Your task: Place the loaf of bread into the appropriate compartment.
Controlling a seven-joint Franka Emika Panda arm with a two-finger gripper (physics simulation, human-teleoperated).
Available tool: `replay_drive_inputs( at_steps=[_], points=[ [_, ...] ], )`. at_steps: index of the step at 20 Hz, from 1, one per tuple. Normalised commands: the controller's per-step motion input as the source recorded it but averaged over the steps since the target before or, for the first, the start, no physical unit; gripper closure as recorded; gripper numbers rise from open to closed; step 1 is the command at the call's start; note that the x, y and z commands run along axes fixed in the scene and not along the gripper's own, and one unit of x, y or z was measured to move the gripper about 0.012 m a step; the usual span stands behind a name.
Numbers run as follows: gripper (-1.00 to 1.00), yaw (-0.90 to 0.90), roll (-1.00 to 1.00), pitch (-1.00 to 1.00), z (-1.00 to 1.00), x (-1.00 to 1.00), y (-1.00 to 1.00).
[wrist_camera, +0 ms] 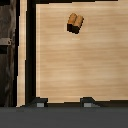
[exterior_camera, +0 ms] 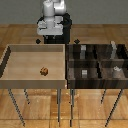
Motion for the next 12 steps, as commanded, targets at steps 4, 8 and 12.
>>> replay_drive_inputs(
  at_steps=[4, 8, 12],
  points=[
    [-1.0, 0.0, 0.0, 0.0, 0.0, 0.0, 0.0],
    [-1.0, 0.0, 0.0, 0.0, 0.0, 0.0, -0.75],
    [-1.0, 0.0, 0.0, 0.0, 0.0, 0.5, -0.25]
  ],
)
